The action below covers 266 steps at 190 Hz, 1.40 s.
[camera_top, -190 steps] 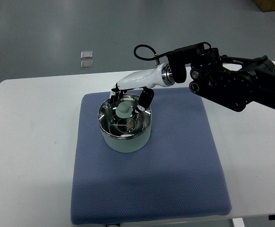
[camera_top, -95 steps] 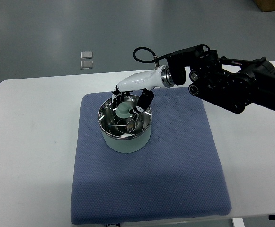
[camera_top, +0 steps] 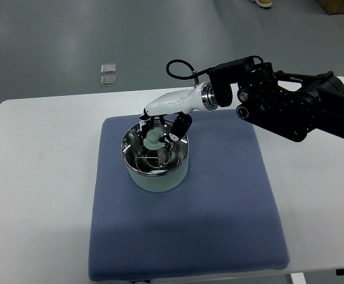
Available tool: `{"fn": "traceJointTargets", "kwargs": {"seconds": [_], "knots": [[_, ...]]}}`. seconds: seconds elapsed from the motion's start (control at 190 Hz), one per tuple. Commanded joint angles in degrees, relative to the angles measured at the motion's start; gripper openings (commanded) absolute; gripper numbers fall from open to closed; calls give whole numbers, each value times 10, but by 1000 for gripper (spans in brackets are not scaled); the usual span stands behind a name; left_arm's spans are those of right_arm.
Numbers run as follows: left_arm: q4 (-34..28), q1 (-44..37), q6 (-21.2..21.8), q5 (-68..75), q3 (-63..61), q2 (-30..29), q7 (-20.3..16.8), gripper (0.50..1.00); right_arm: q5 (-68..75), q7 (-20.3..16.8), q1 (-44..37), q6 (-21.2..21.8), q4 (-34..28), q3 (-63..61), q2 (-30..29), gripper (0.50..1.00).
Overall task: Open lid and place right of pot
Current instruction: 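Tighten the right hand's grip on the knob and lift the lid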
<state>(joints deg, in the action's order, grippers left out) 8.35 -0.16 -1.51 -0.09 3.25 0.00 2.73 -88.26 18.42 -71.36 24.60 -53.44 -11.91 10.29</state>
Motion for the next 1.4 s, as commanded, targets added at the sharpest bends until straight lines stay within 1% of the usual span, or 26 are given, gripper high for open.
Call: {"fn": "traceJointTargets", "kwargs": {"seconds": [0.0, 0.501, 0.58, 0.596, 1.397], "knots": [[-1, 1, 0, 0, 0, 0, 0, 1000, 0, 4, 0, 0, 0, 0, 0, 513], [-2, 0, 1, 0, 0, 0, -3, 1000, 7, 6, 1, 4, 2, -6, 7, 509], [-2, 0, 2, 0, 0, 0, -3, 1000, 9, 6, 3, 5, 3, -7, 7, 507], [-2, 0, 2, 0, 0, 0, -4, 1000, 11, 6, 3, 5, 4, -9, 8, 500], [-3, 0, 6, 0, -1, 0, -5, 1000, 14, 13, 3, 7, 5, -12, 10, 500]]}}
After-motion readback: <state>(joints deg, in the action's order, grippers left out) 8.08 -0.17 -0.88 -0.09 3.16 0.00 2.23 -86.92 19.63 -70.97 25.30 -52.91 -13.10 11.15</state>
